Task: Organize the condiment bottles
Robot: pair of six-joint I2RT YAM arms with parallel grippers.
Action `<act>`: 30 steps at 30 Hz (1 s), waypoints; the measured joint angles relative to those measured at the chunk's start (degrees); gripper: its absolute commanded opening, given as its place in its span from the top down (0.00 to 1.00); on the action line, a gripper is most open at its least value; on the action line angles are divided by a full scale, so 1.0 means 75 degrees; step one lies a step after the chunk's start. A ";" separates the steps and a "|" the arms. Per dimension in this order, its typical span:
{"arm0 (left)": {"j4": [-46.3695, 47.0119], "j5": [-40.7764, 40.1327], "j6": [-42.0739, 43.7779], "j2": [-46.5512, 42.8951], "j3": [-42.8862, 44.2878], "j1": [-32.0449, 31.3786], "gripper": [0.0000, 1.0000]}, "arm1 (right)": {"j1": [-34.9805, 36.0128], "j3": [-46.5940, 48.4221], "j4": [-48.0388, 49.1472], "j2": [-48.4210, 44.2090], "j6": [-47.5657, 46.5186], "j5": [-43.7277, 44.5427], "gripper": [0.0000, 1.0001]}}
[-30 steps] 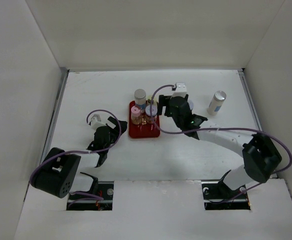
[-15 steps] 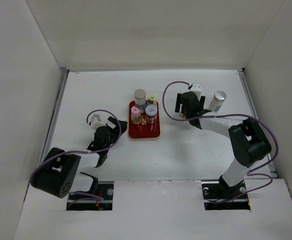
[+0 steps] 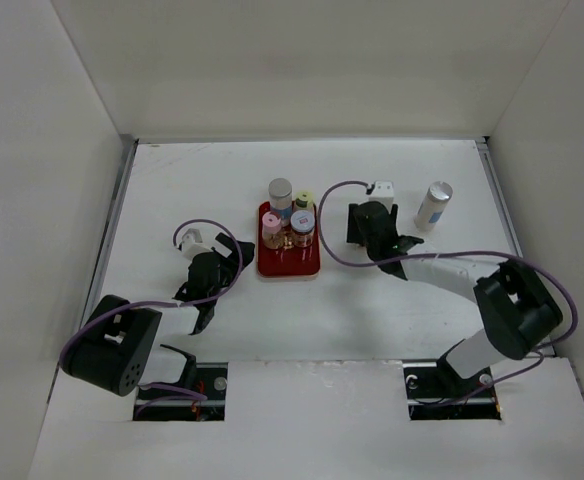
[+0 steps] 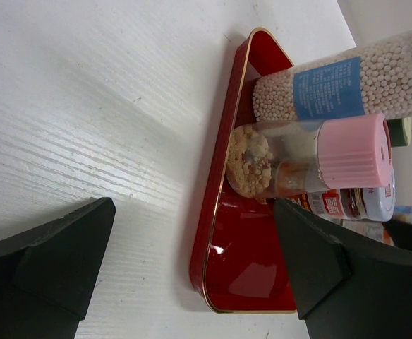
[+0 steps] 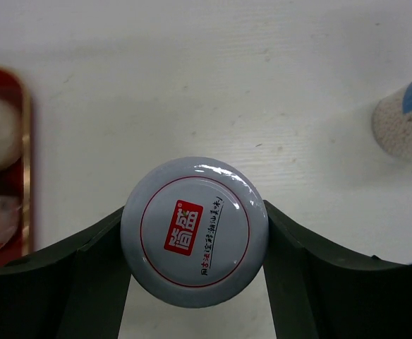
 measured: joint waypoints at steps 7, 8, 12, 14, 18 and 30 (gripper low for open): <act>0.0009 0.0003 0.0000 0.0006 0.0000 0.0003 0.00 | 0.1874 -0.0032 -0.0152 -0.0705 0.0329 -0.0099 0.47; 0.0009 0.0000 0.0000 0.0003 0.0000 0.0003 0.00 | 0.2110 -0.0003 -0.0149 -0.0667 0.0399 -0.0166 0.47; 0.0003 -0.0003 0.0003 -0.0009 0.0000 0.0000 0.00 | 0.2637 0.0271 -0.0119 -0.0254 0.0516 -0.0344 0.47; -0.0006 -0.0003 0.0000 -0.0015 0.0000 0.0000 0.00 | 0.2734 0.0443 -0.0055 0.0041 0.0536 -0.0388 0.46; -0.0009 -0.0003 0.0003 -0.0020 0.0000 0.0000 0.00 | 0.2786 0.0737 0.0131 0.0568 0.0542 -0.0414 0.46; -0.0076 0.0000 0.0006 -0.0318 -0.0009 -0.0006 0.00 | 0.2964 0.0970 0.0641 0.1183 0.0548 -0.0184 0.11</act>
